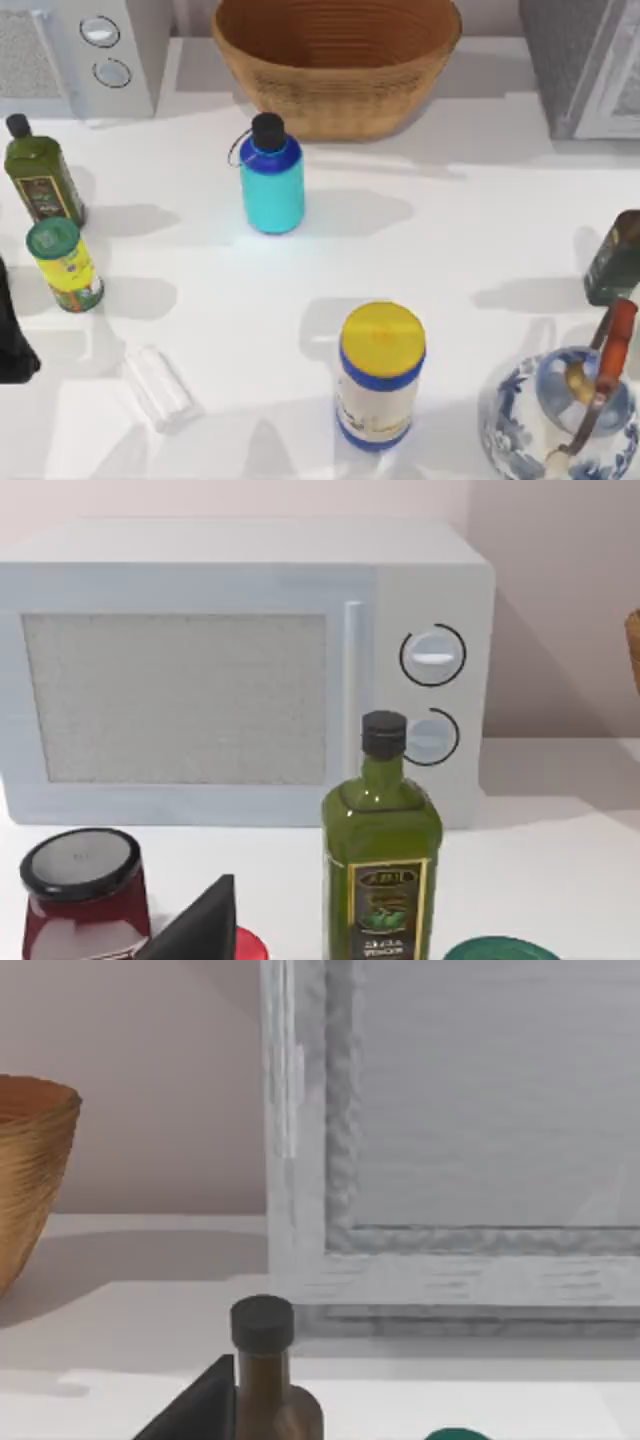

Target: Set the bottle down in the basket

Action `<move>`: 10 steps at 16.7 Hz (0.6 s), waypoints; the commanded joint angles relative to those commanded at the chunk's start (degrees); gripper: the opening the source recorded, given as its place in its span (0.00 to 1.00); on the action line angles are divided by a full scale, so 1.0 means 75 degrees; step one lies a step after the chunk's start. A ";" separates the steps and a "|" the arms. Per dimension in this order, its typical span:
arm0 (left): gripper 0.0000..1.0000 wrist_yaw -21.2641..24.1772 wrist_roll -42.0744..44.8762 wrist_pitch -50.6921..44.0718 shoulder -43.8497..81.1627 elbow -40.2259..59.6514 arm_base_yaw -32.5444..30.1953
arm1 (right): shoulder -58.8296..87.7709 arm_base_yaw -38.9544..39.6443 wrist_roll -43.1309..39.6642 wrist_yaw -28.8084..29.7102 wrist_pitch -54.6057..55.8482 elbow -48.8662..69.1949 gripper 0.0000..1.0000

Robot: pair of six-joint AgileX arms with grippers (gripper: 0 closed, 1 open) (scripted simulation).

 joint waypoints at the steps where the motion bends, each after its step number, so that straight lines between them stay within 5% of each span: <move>1: 1.00 0.0000 0.0000 0.0000 0.0000 0.0000 0.0000 | 0.0000 0.0000 0.0000 0.0000 0.0000 0.0000 1.00; 10: 1.00 0.0337 0.0312 0.1430 0.2520 -0.0010 -0.0353 | 0.0000 0.0000 0.0000 0.0000 0.0000 0.0000 1.00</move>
